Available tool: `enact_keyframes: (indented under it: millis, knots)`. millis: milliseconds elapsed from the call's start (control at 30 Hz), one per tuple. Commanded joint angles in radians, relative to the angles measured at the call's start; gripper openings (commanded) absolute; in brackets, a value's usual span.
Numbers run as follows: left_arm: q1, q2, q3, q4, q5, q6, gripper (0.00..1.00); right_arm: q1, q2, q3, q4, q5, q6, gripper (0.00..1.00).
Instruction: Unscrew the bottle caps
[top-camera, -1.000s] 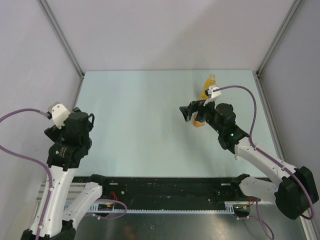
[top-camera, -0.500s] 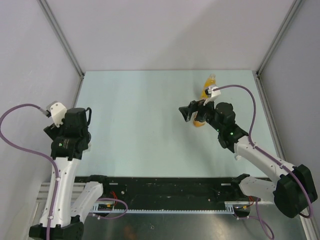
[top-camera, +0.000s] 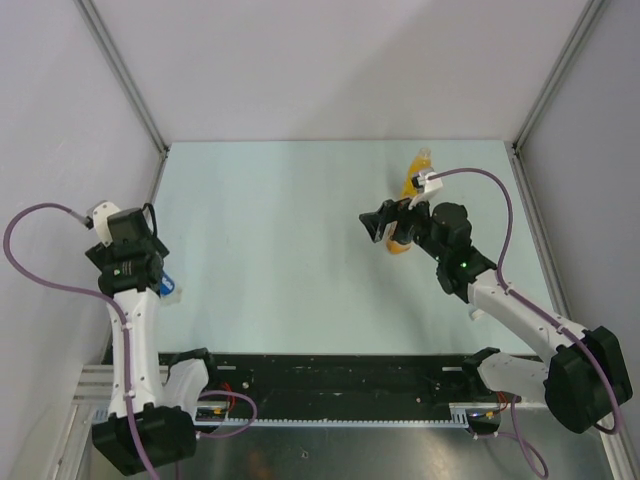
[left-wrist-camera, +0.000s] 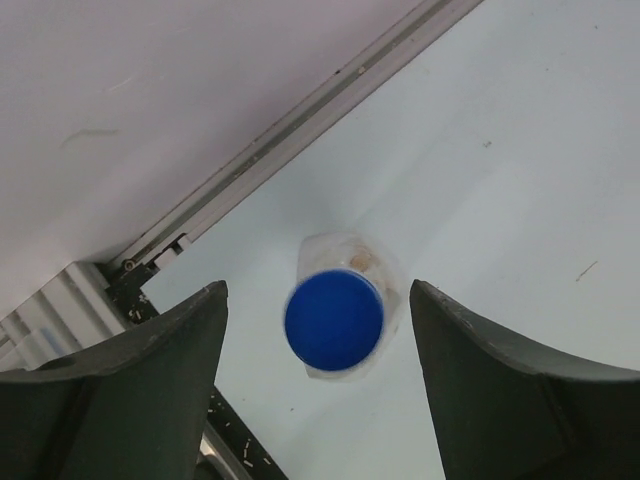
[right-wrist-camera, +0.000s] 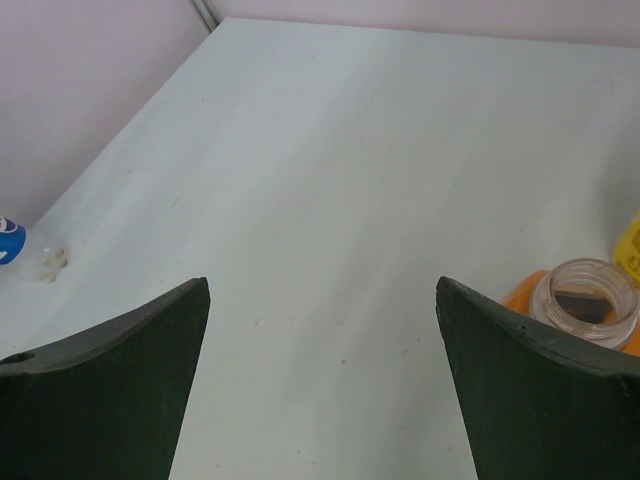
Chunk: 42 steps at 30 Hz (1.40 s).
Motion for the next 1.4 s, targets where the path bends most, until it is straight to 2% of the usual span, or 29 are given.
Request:
enact_keyframes:
  millis: [0, 100, 333, 533, 667, 867, 1067, 1200, 1367]
  knots:
    - [0.024, 0.036, -0.015, 0.085, 0.063, 0.043, 0.76, -0.016, 0.003, 0.048, 0.031, -0.028, 0.023, 0.99]
    - [0.034, 0.06, -0.023, 0.111, 0.081, 0.061, 0.72, -0.025, 0.008, 0.049, 0.03, -0.04, 0.038, 0.99]
    - [0.04, 0.053, -0.05, 0.148, 0.124, 0.109, 0.51, -0.039, 0.007, 0.05, 0.036, -0.059, 0.058, 0.99]
    - [0.039, -0.006, -0.059, 0.161, 0.206, 0.153, 0.43, -0.046, 0.003, 0.064, 0.017, -0.073, 0.063, 0.99]
    - [0.039, -0.039, -0.067, 0.161, 0.34, 0.193, 0.39, -0.046, -0.003, 0.074, 0.009, -0.086, 0.066, 0.99]
    - [0.037, -0.096, -0.068, 0.161, 0.6, 0.219, 0.37, -0.049, -0.011, 0.101, -0.005, -0.151, 0.051, 0.99]
    - [0.005, -0.079, -0.028, 0.162, 0.904, 0.229, 0.36, -0.048, -0.004, 0.126, 0.033, -0.299, 0.052, 0.99]
    - [-0.077, -0.029, 0.005, 0.162, 1.018, 0.242, 0.37, -0.047, 0.026, 0.168, 0.016, -0.407, 0.067, 0.99]
    - [-0.234, 0.056, 0.059, 0.162, 1.066, 0.254, 0.37, -0.042, 0.097, 0.237, -0.016, -0.593, 0.099, 0.99]
